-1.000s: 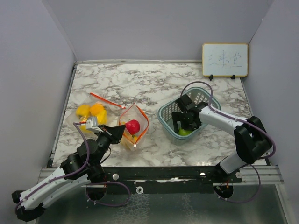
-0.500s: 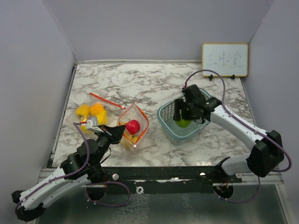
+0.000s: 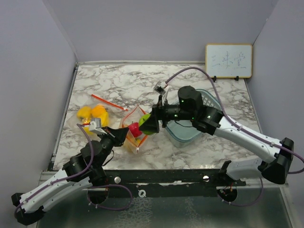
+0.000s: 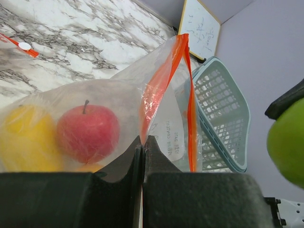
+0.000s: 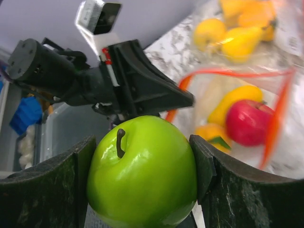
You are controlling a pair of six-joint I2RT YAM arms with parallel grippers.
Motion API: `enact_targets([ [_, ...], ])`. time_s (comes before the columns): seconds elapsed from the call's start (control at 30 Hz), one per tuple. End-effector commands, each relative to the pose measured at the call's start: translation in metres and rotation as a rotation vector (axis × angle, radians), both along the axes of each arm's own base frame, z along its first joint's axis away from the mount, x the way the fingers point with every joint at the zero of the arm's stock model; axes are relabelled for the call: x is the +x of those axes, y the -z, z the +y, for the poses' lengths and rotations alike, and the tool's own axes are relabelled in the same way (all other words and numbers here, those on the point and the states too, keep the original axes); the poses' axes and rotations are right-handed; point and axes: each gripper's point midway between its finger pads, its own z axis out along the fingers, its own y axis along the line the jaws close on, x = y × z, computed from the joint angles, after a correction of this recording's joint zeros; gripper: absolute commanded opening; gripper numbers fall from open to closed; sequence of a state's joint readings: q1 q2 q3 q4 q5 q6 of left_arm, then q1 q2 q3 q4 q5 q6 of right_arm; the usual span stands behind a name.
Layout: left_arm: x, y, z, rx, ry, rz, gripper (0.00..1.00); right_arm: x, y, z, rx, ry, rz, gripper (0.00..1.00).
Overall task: Place the food in the zip-top bag and seal the zipper
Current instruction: Place the fake fruit in the zipper food storage bag.
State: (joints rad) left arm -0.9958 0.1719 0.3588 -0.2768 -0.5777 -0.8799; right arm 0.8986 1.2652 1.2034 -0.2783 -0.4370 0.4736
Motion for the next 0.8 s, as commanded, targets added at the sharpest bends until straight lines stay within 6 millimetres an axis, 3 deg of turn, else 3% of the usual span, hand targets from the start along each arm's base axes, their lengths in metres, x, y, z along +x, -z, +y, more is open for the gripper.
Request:
enact_targets([
  [0.0,0.003,-0.013,-0.001,-0.024,-0.012,-0.018,0.0,-0.006,-0.026,0.046,0.152,-0.095,-0.036,0.38],
  [0.13,0.002,-0.017,-0.002,-0.032,-0.001,-0.021,0.0,0.034,0.01,0.056,0.059,0.081,-0.022,0.48],
  [0.23,0.001,-0.019,-0.001,-0.038,-0.001,-0.026,0.0,0.048,0.039,0.059,-0.025,0.139,0.006,0.58],
  [0.3,0.001,-0.019,0.0,-0.042,-0.005,-0.027,0.0,0.053,0.052,0.06,-0.056,0.164,0.022,0.72],
  [0.37,0.001,-0.019,0.001,-0.046,-0.007,-0.028,0.0,0.056,0.06,0.06,-0.078,0.18,0.029,0.99],
  [0.5,0.001,-0.017,-0.001,-0.045,-0.004,-0.024,0.0,0.055,0.054,0.056,-0.075,0.189,0.008,0.99],
  [0.63,0.001,-0.016,-0.001,-0.041,-0.004,-0.022,0.0,0.053,0.04,0.039,-0.083,0.235,-0.019,0.99],
  [0.77,0.0,-0.017,-0.001,-0.045,0.003,-0.025,0.0,0.069,0.053,-0.02,-0.233,0.509,0.006,0.99],
])
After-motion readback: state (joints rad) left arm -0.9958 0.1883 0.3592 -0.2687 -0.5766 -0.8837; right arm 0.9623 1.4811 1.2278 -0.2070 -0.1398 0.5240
